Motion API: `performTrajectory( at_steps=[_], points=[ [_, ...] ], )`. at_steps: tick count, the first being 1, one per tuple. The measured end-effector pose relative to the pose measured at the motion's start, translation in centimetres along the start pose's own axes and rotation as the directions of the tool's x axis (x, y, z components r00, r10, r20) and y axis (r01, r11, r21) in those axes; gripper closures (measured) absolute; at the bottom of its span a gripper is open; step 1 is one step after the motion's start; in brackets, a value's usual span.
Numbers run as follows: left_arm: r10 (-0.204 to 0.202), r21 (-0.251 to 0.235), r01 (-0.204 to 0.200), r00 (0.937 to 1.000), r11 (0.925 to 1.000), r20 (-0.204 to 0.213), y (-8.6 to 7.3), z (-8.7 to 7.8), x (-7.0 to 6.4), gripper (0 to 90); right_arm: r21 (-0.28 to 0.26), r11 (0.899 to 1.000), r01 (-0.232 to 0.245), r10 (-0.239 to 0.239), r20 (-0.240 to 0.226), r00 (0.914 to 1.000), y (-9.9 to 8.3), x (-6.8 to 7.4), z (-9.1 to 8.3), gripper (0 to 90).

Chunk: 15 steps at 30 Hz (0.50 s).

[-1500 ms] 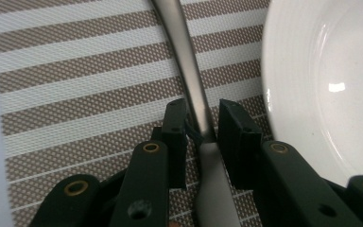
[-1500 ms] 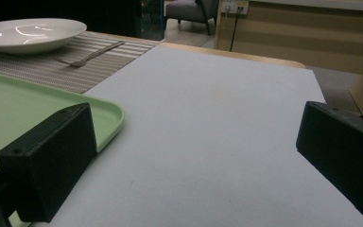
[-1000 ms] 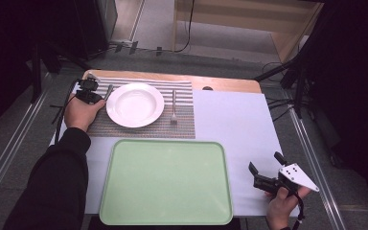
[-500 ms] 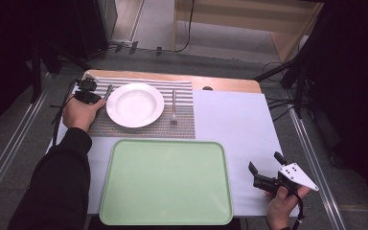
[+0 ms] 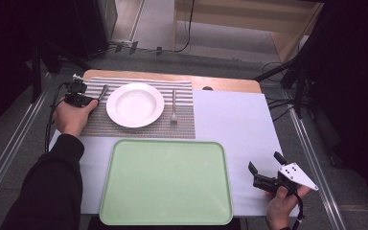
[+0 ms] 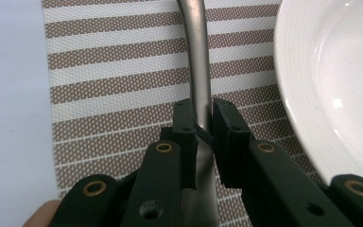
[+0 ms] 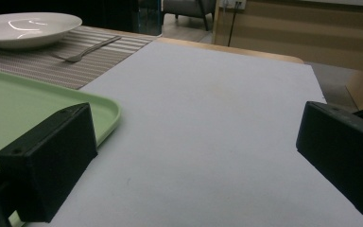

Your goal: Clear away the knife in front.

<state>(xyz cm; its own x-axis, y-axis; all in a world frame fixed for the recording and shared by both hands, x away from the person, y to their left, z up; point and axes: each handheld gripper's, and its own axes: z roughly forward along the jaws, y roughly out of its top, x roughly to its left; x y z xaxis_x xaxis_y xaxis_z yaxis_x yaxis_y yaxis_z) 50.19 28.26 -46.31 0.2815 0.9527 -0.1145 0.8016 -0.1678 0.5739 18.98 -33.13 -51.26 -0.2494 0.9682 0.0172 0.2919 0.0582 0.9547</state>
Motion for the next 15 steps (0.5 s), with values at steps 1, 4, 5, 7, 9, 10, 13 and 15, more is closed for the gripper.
performTrajectory(
  at_steps=[1, 4, 5, 7, 9, 10, 13, 15],
  points=[
    [0.0, 0.0, 0.0, 1.0, 1.0, 0.0, -0.1, -0.1, 0.0, 80.1, -0.002, 1.0, 0.002, -0.002, -0.001, 1.0, 0.0, 0.0, 0.0, 0.0],
    [0.001, -0.007, -0.001, 1.0, 1.0, 0.007, -0.6, -0.5, 0.0, 80.1, -0.001, 1.0, 0.001, -0.001, -0.002, 1.0, 0.0, 0.0, 0.0, 0.0],
    [-0.003, -0.004, 0.003, 0.9999, 1.0, 0.016, -0.7, -0.7, 0.0, 80.1, -0.005, 1.0, 0.006, -0.006, -0.002, 1.0, 0.0, -0.1, 0.0, 0.0],
    [0.0, -0.007, 0.0, 0.9999, 1.0, 0.015, -0.9, -1.0, -0.1, 80.1, -0.004, 1.0, 0.007, -0.007, -0.001, 1.0, 0.0, 0.0, 0.0, 0.0],
    [0.003, -0.008, -0.002, 0.9999, 1.0, 0.014, -1.1, -1.5, -0.2, 80.1, -0.004, 1.0, 0.007, -0.007, -0.001, 1.0, 0.0, 0.0, 0.0, 0.0],
    [0.01, -0.008, -0.01, 0.9999, 0.9999, 0.012, -1.1, -1.7, -0.2, 80.1, -0.003, 1.0, 0.007, -0.007, 0.0, 1.0, 0.0, 0.0, 0.0, 0.0],
    [0.018, -0.017, -0.018, 0.9998, 0.9997, 0.009, -1.3, -2.5, -0.3, 80.1, -0.003, 1.0, 0.006, -0.006, 0.001, 1.0, 0.0, 0.0, 0.0, 0.0],
    [0.023, -0.021, -0.023, 0.9996, 0.9995, 0.016, -1.4, -3.0, -0.4, 80.1, -0.003, 1.0, 0.007, -0.007, 0.001, 1.0, 0.0, 0.0, 0.0, 0.0]
  ],
)
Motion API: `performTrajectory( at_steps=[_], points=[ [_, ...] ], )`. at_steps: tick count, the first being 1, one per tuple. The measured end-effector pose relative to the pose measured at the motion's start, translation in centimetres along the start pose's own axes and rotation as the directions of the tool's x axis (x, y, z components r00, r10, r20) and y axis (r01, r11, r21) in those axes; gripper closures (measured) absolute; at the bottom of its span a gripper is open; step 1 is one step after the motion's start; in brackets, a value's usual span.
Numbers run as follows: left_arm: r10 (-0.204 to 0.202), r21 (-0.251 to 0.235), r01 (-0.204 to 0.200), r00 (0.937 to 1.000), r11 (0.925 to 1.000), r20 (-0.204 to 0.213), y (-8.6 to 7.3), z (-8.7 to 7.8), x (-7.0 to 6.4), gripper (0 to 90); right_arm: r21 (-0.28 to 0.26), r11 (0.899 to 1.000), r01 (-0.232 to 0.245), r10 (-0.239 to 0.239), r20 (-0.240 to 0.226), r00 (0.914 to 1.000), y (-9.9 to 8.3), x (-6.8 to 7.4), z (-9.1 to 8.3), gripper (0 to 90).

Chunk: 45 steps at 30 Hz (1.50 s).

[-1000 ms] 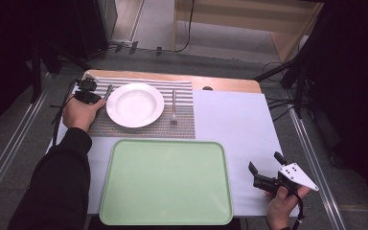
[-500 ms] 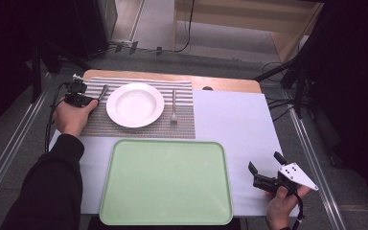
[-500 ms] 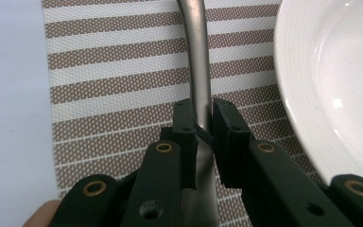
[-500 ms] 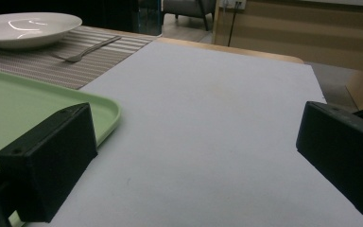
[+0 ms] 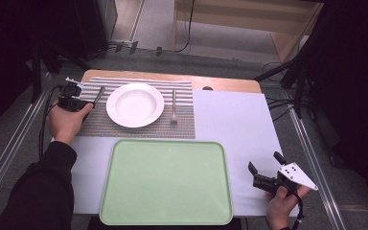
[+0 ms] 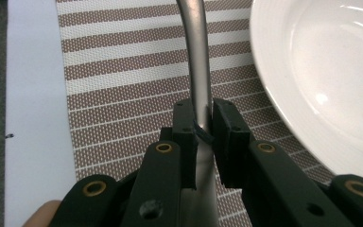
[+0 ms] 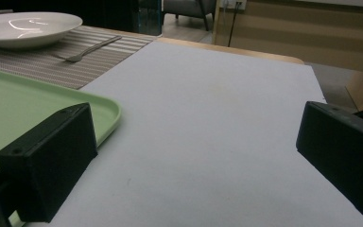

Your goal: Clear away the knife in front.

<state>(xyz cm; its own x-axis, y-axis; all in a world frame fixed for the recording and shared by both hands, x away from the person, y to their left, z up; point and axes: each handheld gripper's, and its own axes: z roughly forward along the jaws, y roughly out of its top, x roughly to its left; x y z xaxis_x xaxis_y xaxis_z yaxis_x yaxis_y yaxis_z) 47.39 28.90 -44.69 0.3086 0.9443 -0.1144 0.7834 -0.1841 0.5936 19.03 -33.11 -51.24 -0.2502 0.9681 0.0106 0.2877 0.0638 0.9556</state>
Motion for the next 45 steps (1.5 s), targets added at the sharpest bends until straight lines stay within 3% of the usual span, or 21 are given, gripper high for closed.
performTrajectory(
  at_steps=[7, 12, 21, 24, 37, 45],
  points=[
    [0.024, -0.013, -0.024, 0.9996, 0.9996, 0.014, -0.6, -1.0, -0.5, 80.0, 0.0, 1.0, -0.001, 0.001, 0.0, 1.0, 0.0, 0.0, 0.0, 0.0],
    [0.068, -0.033, -0.067, 0.9975, 0.9972, 0.019, -1.3, -1.6, -1.6, 80.0, 0.0, 1.0, -0.002, 0.002, 0.0, 1.0, 0.0, 0.0, 0.0, 0.0],
    [0.113, -0.066, -0.111, 0.9931, 0.9917, 0.03, -1.7, -3.0, -3.0, 80.0, -0.001, 1.0, 0.0, 0.0, -0.003, 1.0, 0.0, 0.0, 0.0, 0.0],
    [0.126, -0.082, -0.122, 0.9904, 0.9892, 0.055, -2.3, -3.5, -3.9, 79.9, -0.001, 1.0, 0.0, 0.0, -0.003, 1.0, 0.0, 0.0, 0.0, 0.0],
    [0.188, -0.093, -0.18, 0.9792, 0.9792, 0.077, -4.6, -4.4, -6.0, 79.9, 0.0, 1.0, 0.0, 0.0, -0.002, 1.0, 0.0, 0.0, 0.0, 0.0],
    [0.205, -0.114, -0.194, 0.9731, 0.9745, 0.104, -6.1, -5.1, -7.4, 79.9, -0.001, 1.0, 0.0, 0.0, -0.001, 1.0, 0.0, 0.0, 0.0, 0.0]
  ],
)
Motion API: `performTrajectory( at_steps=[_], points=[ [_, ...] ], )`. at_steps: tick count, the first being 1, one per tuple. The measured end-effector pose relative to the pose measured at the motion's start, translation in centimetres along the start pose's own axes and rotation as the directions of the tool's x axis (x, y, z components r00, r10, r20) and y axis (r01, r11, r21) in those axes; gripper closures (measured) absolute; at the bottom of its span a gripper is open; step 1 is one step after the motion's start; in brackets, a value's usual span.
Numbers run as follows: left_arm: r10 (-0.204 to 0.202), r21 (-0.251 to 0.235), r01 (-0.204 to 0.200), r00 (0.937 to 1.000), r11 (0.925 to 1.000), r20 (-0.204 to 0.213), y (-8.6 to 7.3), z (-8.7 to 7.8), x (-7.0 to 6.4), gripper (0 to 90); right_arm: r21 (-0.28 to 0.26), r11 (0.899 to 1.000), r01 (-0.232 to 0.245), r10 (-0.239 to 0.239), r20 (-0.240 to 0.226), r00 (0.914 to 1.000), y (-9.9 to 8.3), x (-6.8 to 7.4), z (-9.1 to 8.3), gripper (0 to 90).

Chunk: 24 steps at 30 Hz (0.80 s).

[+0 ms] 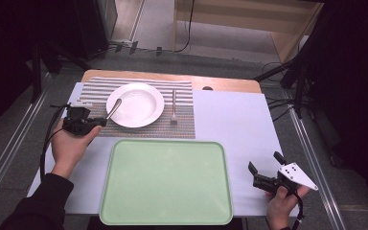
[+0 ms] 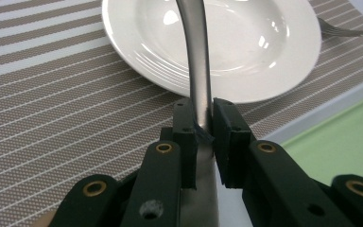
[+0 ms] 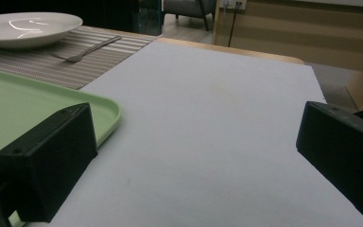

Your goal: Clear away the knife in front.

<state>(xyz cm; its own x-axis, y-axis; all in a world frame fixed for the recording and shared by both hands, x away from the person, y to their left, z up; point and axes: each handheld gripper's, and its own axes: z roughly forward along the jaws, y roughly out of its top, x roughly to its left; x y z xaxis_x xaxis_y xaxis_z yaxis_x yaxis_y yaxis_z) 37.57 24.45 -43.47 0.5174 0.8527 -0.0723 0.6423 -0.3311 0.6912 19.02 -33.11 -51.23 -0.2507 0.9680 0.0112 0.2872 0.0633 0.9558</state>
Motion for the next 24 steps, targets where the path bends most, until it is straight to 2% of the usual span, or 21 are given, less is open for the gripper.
performTrajectory(
  at_steps=[4, 9, 13, 17, 22, 24],
  points=[
    [0.012, -0.005, -0.012, 0.9999, 0.9999, 0.007, -0.4, -0.2, -0.6, 79.9, 0.0, 1.0, 0.001, -0.001, 0.0, 1.0, 0.0, 0.0, 0.0, 0.0],
    [0.007, -0.017, -0.007, 0.9988, 0.9998, 0.049, -1.5, -0.5, -1.8, 79.9, -0.002, 1.0, 0.004, -0.004, -0.002, 1.0, 0.0, 0.0, 0.0, 0.0],
    [0.007, -0.036, -0.005, 0.9979, 0.9993, 0.064, -2.1, -1.0, -2.7, 79.9, -0.003, 1.0, 0.004, -0.004, -0.003, 1.0, 0.0, 0.0, 0.0, 0.0],
    [0.04, -0.037, -0.038, 0.9978, 0.9986, 0.054, -2.7, -1.4, -4.0, 79.9, -0.004, 1.0, 0.006, -0.006, -0.004, 1.0, 0.0, 0.0, 0.0, 0.0],
    [0.046, -0.054, -0.043, 0.9968, 0.9976, 0.065, -3.8, -1.8, -5.5, 79.9, -0.008, 1.0, 0.008, -0.008, -0.009, 0.9999, 0.0, 0.0, 0.0, 0.0],
    [0.06, -0.052, -0.057, 0.9962, 0.997, 0.063, -4.2, -1.8, -6.0, 79.9, -0.009, 1.0, 0.008, -0.008, -0.014, 0.9999, 0.0, 0.0, 0.0, 0.0]
  ],
)
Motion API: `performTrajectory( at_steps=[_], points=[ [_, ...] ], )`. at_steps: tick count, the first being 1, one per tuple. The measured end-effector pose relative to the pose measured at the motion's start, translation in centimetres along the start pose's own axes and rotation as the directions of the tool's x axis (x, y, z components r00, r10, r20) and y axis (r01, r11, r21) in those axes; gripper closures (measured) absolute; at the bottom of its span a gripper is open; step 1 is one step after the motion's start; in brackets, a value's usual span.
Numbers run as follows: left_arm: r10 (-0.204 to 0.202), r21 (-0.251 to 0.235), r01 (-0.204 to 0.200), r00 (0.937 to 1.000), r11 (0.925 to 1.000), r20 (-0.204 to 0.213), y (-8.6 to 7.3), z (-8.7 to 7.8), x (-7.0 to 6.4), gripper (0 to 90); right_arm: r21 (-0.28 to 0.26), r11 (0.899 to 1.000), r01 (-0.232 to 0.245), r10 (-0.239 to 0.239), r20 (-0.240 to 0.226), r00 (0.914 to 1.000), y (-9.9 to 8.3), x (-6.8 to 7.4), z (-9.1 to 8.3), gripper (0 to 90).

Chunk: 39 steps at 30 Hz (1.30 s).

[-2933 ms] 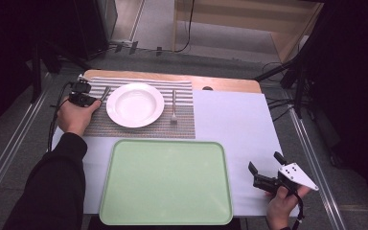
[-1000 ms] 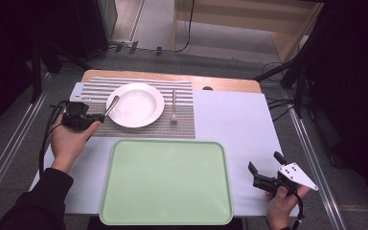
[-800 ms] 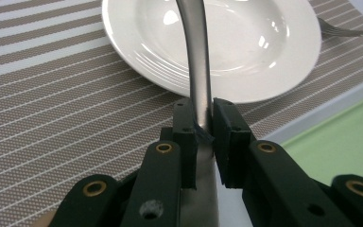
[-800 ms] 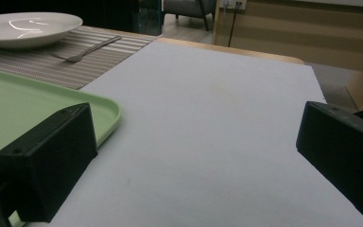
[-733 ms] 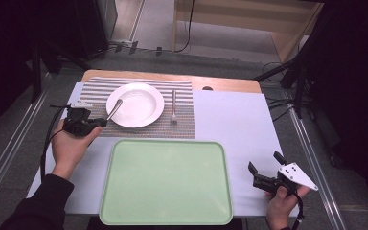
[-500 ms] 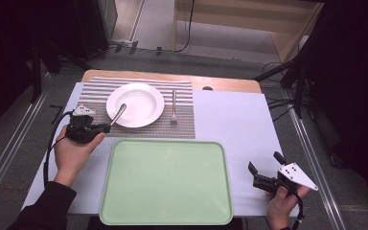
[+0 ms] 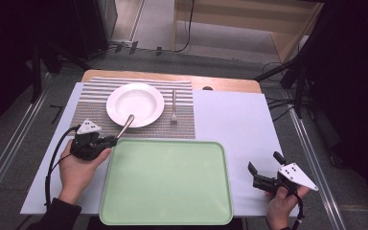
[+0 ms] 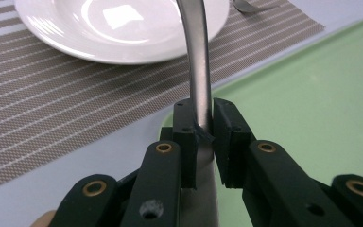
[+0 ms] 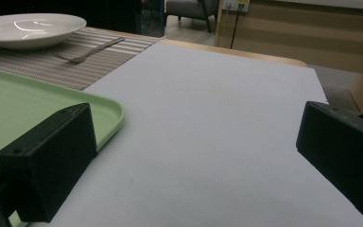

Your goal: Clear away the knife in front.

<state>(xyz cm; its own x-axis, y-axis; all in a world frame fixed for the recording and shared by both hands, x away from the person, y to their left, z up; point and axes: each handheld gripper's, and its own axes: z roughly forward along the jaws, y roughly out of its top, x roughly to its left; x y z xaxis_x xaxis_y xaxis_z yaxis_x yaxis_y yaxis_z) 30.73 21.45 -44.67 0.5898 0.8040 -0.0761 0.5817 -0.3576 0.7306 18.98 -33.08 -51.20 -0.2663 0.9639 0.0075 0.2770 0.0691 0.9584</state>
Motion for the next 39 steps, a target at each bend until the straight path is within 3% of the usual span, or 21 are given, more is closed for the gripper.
performTrajectory(
  at_steps=[9, 14, 16, 23, 35, 39],
  points=[
    [0.013, 0.006, -0.014, 0.999, 0.9999, 0.043, -1.1, 0.1, -1.7, 79.9, -0.001, 1.0, 0.008, -0.008, 0.0, 1.0, 0.0, 0.0, 0.0, 0.0],
    [0.035, 0.006, -0.036, 0.9969, 0.9993, 0.07, -1.4, 0.3, -3.2, 79.9, -0.001, 1.0, 0.006, -0.006, 0.003, 1.0, 0.0, 0.0, 0.0, 0.0],
    [0.049, 0.008, -0.05, 0.9947, 0.9987, 0.091, -1.6, 0.4, -3.6, 79.8, -0.008, 1.0, 0.003, -0.002, 0.039, 0.9992, 0.1, 0.1, -0.1, 0.0],
    [0.06, 0.037, -0.065, 0.9919, 0.9972, 0.112, -2.6, 1.3, -4.9, 79.8, -0.022, 1.0, -0.003, 0.003, 0.019, 0.9998, 0.0, 0.1, -0.1, 0.0],
    [0.073, 0.077, -0.08, 0.9929, 0.9937, 0.094, -3.8, 1.9, -6.4, 79.7, -0.009, 1.0, 0.002, -0.002, 0.031, 0.9995, 0.0, 0.1, -0.1, 0.0],
    [0.084, 0.09, -0.089, 0.9947, 0.992, 0.059, -4.1, 2.0, -6.9, 79.7, -0.009, 1.0, -0.001, 0.001, 0.03, 0.9995, 0.0, 0.1, -0.1, 0.0]
  ],
)
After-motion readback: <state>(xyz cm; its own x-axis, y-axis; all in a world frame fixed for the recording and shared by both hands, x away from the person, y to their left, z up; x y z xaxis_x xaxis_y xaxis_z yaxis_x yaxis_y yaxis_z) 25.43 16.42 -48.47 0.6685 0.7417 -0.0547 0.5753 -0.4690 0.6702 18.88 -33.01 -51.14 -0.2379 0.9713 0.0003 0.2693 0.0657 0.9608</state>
